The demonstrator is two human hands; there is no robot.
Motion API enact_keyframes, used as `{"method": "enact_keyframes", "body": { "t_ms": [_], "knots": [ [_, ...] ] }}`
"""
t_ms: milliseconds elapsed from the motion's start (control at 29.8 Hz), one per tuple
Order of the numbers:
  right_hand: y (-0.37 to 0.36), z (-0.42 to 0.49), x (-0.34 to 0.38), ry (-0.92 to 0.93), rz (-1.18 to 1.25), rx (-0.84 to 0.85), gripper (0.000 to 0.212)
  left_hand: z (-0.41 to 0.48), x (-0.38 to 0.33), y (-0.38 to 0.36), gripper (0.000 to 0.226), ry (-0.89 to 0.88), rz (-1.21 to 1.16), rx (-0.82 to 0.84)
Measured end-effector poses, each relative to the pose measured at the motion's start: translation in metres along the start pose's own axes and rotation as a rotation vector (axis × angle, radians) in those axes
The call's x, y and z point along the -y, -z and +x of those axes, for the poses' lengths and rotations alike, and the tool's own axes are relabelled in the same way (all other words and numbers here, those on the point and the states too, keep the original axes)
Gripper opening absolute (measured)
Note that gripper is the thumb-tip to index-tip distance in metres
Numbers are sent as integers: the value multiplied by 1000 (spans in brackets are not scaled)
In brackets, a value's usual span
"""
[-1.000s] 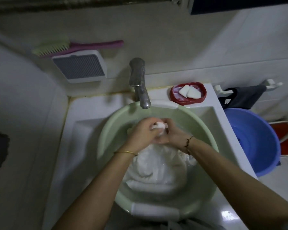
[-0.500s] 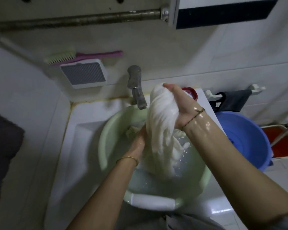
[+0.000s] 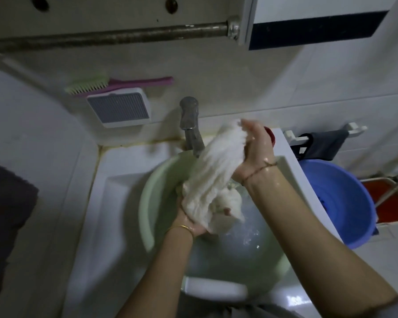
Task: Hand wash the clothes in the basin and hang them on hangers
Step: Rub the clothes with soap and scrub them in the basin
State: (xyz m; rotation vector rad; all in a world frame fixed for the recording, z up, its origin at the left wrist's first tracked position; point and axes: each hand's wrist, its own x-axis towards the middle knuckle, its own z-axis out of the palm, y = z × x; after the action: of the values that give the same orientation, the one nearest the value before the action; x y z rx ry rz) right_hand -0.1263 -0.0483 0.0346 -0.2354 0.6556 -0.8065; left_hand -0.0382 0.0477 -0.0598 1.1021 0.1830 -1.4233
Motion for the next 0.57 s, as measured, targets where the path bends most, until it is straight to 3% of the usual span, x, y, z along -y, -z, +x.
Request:
{"method": "enact_keyframes", "body": {
  "t_ms": [34, 67, 134, 235, 302, 370, 470, 571],
  "knots": [
    [17, 2, -2, 42, -41, -72, 21, 8, 2, 10, 63, -213, 51, 9],
    [33, 6, -9, 38, -73, -124, 33, 17, 1, 19, 56, -197, 85, -54],
    [69, 20, -19, 19, -387, -325, 56, 27, 1, 28, 37, -328, 556, -284],
    [112, 36, -35, 65, -1146, -524, 39, 42, 3, 44, 45, -550, 1012, -521],
    [131, 45, -43, 132, -1549, -524, 28, 33, 5, 37, 54, -623, 1202, -517],
    [145, 49, -55, 56, -1859, -422, 26, 26, 13, 33, 78, -534, 1451, -426],
    [155, 41, -89, -102, -2236, -272, 62, 31, 27, 45, 119, -164, 1640, -149],
    [158, 28, -114, 89, -2585, 5, 88, 34, 35, 59, 129, 16, 1880, -52]
  ]
}}
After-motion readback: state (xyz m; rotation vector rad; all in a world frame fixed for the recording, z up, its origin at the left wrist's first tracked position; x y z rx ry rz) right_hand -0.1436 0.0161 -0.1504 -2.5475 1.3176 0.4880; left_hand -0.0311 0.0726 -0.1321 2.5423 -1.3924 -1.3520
